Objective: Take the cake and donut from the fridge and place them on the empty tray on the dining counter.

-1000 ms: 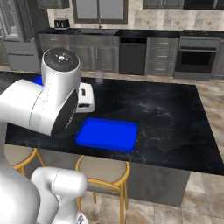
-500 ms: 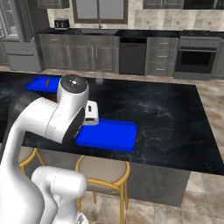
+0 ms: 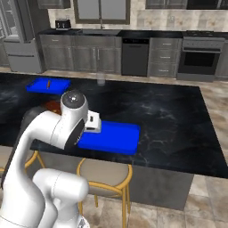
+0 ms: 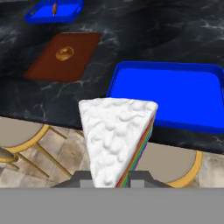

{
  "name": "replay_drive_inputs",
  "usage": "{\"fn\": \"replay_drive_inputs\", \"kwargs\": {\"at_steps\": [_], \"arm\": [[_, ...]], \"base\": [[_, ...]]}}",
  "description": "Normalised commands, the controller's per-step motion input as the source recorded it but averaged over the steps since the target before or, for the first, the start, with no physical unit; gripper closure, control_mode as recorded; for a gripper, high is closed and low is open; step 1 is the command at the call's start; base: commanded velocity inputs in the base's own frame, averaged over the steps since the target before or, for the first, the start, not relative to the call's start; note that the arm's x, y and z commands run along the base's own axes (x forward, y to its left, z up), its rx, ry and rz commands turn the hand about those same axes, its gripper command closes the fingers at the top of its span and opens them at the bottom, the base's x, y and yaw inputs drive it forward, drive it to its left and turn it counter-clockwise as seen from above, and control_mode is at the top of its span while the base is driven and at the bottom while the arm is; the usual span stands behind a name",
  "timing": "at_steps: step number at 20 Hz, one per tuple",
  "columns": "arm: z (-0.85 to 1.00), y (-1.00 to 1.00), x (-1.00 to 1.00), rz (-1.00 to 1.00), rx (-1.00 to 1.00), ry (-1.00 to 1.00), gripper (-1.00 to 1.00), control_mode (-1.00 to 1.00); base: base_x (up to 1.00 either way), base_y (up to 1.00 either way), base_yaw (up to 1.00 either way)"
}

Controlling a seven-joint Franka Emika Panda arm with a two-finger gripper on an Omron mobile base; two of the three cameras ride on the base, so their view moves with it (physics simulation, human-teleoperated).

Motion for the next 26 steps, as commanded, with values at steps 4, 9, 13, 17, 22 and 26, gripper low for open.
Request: {"fn": "replay_drive_inputs", "kwargs": {"at_steps": [4,9,13,17,22,26], "arm": [[-0.45,0.0,0.67,-0.13,-0.02,0.12,1.0,-1.0],[-0.45,0.0,0.51,-0.12,-0.01,0.11,1.0,-1.0],[-0.26,0.0,0.44,-0.07,0.0,0.14,1.0,-1.0],[-0.29,0.0,0.44,-0.02,0.0,0.21,1.0,-1.0],[-0.36,0.0,0.51,0.0,0.0,0.15,1.0,-1.0],[-0.29,0.0,0.43,0.0,0.0,0.07,1.0,-1.0]], "base": [[0.0,0.0,0.0],[0.0,0.0,0.0],[0.0,0.0,0.0],[0.0,0.0,0.0],[0.0,0.0,0.0],[0.0,0.0,0.0]]}}
